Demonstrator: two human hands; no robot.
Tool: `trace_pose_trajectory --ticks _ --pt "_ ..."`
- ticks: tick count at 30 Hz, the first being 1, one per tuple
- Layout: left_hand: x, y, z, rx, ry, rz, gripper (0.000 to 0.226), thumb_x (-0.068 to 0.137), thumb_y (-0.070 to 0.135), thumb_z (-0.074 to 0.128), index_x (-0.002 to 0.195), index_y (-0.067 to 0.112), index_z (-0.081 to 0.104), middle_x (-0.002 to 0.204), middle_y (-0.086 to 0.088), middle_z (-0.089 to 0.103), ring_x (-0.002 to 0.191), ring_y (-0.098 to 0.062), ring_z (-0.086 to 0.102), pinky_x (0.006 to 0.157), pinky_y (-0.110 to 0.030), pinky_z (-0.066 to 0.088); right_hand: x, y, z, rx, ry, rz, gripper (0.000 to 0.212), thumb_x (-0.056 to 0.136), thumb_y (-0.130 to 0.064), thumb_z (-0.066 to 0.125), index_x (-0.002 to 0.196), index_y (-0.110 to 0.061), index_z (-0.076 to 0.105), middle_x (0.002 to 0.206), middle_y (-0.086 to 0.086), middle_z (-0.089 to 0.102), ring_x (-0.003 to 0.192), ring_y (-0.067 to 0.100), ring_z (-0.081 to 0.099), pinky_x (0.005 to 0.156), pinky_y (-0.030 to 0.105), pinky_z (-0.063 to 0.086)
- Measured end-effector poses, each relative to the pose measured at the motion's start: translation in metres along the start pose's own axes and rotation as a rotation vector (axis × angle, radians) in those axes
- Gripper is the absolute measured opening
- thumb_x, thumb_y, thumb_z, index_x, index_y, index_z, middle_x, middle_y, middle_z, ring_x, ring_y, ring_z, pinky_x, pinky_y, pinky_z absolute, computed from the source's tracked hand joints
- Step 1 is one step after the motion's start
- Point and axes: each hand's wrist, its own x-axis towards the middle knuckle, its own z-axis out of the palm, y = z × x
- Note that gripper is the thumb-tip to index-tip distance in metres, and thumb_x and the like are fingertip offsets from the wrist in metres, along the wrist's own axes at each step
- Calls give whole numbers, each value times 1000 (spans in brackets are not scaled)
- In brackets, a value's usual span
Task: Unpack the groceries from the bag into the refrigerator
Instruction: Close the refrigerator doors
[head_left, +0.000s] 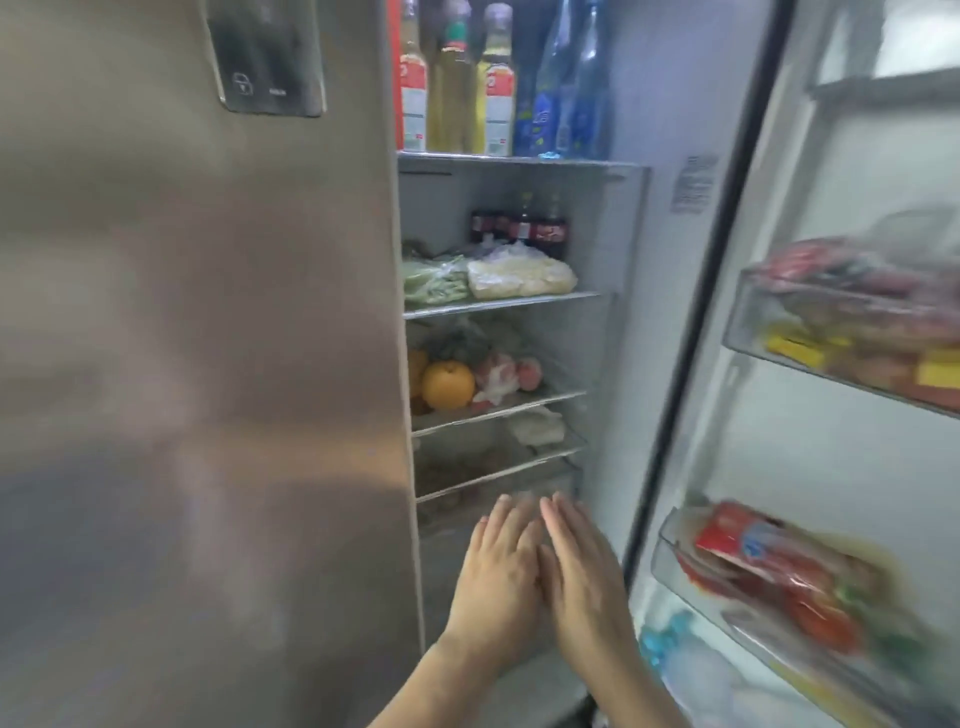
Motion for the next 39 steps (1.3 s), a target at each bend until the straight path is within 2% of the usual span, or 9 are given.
trace_pose_trajectory --ticks 8,13,17,21,23,28,33,37,39 --pt "-4 96 4 -94 -24 281 56 73 29 42 126 13 45 122 -8 65 118 -32 58 97 -36 36 -45 9 -120 -239 64 192 42 100 -40 29 137 -30 45 143 -5 47 133 15 42 103 38 39" --pt "21 179 3 -140 34 426 61 71 33 45 128 11 52 125 -8 62 122 -32 51 100 -36 31 -52 28 -204 -372 132 259 51 100 -46 10 137 -33 42 146 -9 42 137 12 36 108 38 35" --pt "45 245 1 -103 35 547 54 76 31 42 121 10 62 126 -8 62 124 -31 53 103 -42 39 -49 52 -265 -472 189 338 42 96 -38 28 135 -34 44 144 -11 45 133 14 42 104 36 41" --pt "70 304 -7 -102 52 612 53 76 31 53 125 12 60 131 -6 60 127 -30 50 99 -45 44 -44 69 -321 -456 186 348 69 91 -58 -5 144 -35 32 155 -14 24 145 9 15 117 38 19" --pt "85 330 -13 -151 64 643 55 78 29 61 130 11 56 136 -9 55 132 -32 44 105 -46 38 -37 75 -348 -459 257 320 77 89 -59 -12 145 -32 34 154 -11 27 144 11 17 116 43 23" --pt "122 388 -44 -164 181 753 57 87 31 48 139 8 45 142 -12 48 137 -34 36 113 -49 30 -8 89 -411 -475 402 198 53 99 -39 20 141 -17 44 147 3 42 138 20 34 108 47 35" --pt "152 425 -72 -160 276 786 56 85 20 61 137 4 46 139 -17 49 134 -39 38 110 -53 33 25 97 -457 -497 453 103 55 99 -40 19 142 -16 42 150 3 39 140 21 31 113 43 30" --pt "176 447 -89 -173 281 778 56 87 32 40 135 3 48 140 -17 49 136 -39 35 110 -54 32 51 102 -485 -530 475 94 56 97 -40 19 141 -18 43 150 3 39 139 21 32 113 43 29" --pt "190 456 -92 -171 281 778 57 87 31 44 136 4 46 142 -17 46 138 -38 32 111 -54 30 61 105 -498 -535 474 94 57 96 -43 17 143 -20 40 151 1 36 140 20 30 115 41 26"
